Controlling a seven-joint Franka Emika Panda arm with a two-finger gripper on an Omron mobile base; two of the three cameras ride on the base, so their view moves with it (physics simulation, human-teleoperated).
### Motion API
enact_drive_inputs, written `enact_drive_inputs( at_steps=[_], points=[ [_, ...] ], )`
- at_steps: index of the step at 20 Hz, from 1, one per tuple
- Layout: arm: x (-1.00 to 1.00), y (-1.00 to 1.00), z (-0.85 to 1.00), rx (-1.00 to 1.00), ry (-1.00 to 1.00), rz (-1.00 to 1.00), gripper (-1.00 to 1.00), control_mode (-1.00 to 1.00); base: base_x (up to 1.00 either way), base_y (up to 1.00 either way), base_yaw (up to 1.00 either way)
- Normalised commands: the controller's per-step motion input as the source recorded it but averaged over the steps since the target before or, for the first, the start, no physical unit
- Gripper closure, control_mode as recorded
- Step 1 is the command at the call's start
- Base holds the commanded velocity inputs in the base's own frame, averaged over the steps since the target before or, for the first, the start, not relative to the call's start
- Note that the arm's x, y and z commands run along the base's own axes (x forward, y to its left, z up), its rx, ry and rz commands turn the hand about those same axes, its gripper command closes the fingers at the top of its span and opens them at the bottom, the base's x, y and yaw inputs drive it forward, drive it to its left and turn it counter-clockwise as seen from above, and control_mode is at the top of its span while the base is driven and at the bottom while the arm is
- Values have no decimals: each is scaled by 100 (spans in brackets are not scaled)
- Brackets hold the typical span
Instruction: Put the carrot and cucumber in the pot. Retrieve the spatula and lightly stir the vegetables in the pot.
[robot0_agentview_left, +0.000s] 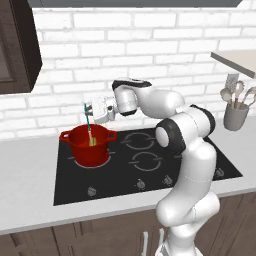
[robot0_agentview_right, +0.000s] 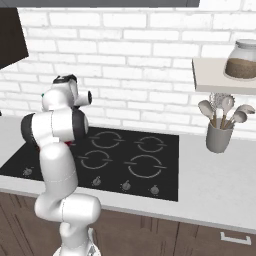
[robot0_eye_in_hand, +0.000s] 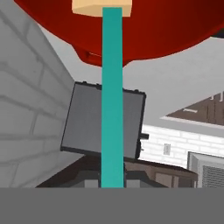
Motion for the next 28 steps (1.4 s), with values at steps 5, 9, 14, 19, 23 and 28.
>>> enact_drive_inputs(
  at_steps=[5,9,14,19,23,28],
  points=[
    [-22,-1,9,0,7,0,100,-100,0,0,0],
    [-36,0,0,0,4,0,100,-100,0,0,0],
    [-28,0,-6,0,4,0,100,-100,0,0,0],
    [-5,0,-28,0,11,0,100,-100,0,0,0],
    [0,0,-55,1,14,0,100,-100,0,0,0],
    [0,8,-52,9,8,0,100,-100,0,0,0]
  ],
)
